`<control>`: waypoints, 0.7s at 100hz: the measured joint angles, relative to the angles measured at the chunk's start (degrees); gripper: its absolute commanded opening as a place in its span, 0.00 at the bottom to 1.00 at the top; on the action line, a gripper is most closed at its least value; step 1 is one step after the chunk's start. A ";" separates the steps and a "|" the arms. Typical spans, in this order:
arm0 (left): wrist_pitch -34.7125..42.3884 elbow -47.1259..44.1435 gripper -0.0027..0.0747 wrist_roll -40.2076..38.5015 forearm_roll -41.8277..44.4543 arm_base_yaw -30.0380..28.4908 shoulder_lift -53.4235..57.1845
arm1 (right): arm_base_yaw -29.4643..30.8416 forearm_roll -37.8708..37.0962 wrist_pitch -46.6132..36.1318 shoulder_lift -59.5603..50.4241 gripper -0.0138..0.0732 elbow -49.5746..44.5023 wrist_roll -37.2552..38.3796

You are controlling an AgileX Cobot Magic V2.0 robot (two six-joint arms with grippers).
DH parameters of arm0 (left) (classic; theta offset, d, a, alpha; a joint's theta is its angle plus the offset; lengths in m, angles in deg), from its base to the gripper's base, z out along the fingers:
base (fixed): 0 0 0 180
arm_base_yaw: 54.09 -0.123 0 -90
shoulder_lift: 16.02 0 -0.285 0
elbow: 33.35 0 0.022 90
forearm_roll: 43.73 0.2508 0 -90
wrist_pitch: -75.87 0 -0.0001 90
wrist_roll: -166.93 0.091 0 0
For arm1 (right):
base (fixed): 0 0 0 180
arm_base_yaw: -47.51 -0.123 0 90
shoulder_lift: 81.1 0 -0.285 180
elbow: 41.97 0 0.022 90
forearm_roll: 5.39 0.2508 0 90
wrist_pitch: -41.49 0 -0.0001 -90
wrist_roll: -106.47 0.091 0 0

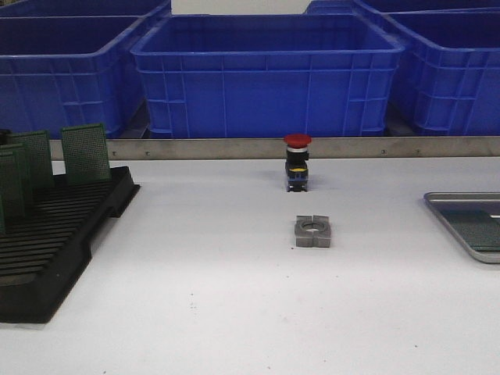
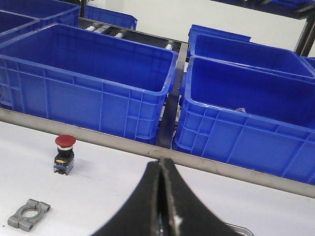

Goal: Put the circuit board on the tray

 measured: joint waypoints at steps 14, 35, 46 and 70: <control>0.00 -0.12 0.01 -10.78 12.38 0.00 0.72 | 0.00 0.00 0.00 0.00 0.08 0.00 0.00; 0.12 -4.25 0.01 -39.49 39.64 -0.95 5.24 | 0.00 0.00 0.00 0.00 0.08 0.00 0.00; 0.12 -8.03 0.01 -42.09 41.66 -3.17 8.32 | 0.00 0.00 0.00 0.00 0.08 0.00 0.00; 0.97 -18.37 0.01 -42.64 42.27 -7.32 17.37 | 0.00 0.00 0.00 0.00 0.08 0.00 0.00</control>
